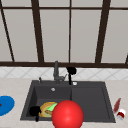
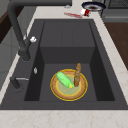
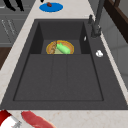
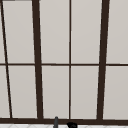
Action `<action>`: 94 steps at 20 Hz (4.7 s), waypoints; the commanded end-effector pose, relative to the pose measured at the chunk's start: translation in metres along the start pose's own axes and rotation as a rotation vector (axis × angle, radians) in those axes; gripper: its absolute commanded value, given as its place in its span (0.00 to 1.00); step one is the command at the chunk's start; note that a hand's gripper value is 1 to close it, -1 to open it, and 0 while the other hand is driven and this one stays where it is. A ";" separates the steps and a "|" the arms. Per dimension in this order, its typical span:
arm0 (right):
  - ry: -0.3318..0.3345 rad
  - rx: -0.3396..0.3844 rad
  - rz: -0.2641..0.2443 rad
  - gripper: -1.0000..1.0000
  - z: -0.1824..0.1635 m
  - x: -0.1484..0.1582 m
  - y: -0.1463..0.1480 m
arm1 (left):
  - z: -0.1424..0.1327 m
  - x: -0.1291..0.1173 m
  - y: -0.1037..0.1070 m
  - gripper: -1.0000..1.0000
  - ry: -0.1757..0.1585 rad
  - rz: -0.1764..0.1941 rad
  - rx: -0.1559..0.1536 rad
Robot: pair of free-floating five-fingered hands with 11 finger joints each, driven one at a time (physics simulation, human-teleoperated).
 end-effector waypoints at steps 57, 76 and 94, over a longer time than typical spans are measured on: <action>-0.055 0.491 0.054 0.00 -0.340 -0.011 0.127 | 0.000 0.000 0.000 0.50 0.000 0.000 0.000; 0.072 0.563 0.070 1.00 -0.376 0.018 0.105 | 0.000 0.000 0.000 0.50 0.000 0.000 0.000; 0.185 0.642 0.223 1.00 -0.389 0.041 0.111 | 0.000 0.000 0.000 0.50 0.000 0.000 0.000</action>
